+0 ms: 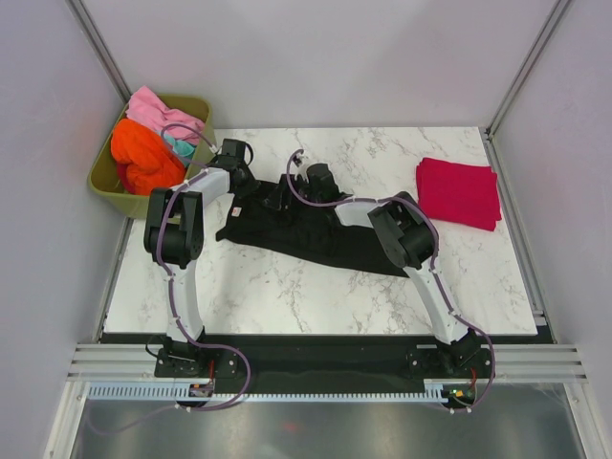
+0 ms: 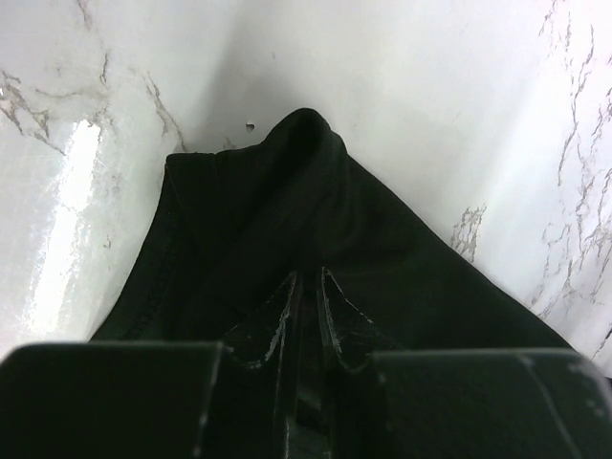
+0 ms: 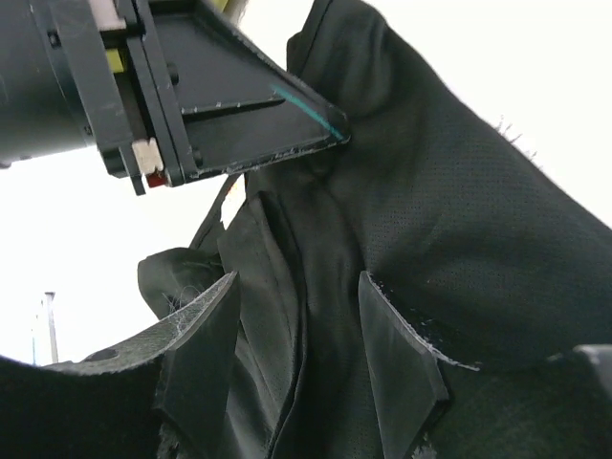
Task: Fold and stack the t-shirts
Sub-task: Fold the tshirt
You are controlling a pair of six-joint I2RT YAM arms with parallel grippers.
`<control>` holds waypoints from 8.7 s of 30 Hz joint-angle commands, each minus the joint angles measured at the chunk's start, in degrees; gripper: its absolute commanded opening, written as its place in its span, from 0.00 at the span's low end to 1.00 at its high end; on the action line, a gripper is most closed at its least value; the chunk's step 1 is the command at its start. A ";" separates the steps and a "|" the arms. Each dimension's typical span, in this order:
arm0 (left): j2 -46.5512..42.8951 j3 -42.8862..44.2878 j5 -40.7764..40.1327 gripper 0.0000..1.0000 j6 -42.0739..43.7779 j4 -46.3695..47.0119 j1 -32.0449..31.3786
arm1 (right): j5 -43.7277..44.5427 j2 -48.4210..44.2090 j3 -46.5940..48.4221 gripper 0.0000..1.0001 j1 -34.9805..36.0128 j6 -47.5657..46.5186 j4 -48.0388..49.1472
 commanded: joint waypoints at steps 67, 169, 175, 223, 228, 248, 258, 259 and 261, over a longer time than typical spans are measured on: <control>2.11 1.97 0.24 0.18 -0.45 -1.90 1.19 | -29.56 -5.51 -11.64 0.62 7.12 17.71 33.00; -2.38 -8.32 0.68 0.40 -5.29 6.09 1.72 | 47.79 -37.94 -40.81 0.30 -22.24 6.82 -41.51; 2.36 -3.49 1.20 0.40 -3.88 6.00 0.49 | 44.27 -45.23 -49.25 0.36 -15.56 5.85 -45.20; 7.77 15.45 17.82 0.82 9.04 9.07 -10.32 | 17.12 -26.83 -28.01 0.64 -8.61 3.04 -19.02; -0.17 5.93 13.95 0.83 10.01 15.84 -10.59 | 11.84 -14.16 -16.05 0.64 -11.16 3.83 -17.96; -11.42 -7.78 -0.34 0.82 7.90 19.54 -8.48 | 11.92 1.60 2.15 0.54 -14.76 4.01 -21.56; -14.07 -17.19 5.59 0.81 -2.20 18.74 -0.04 | 15.52 1.00 2.69 0.00 -17.66 4.01 -23.32; -13.02 -17.02 7.34 0.81 -2.38 18.92 0.22 | 15.18 0.47 2.42 0.00 -18.10 4.10 -23.14; -12.05 -16.06 8.67 0.80 -2.30 19.19 0.31 | 14.38 0.46 2.07 0.00 -19.33 4.27 -22.79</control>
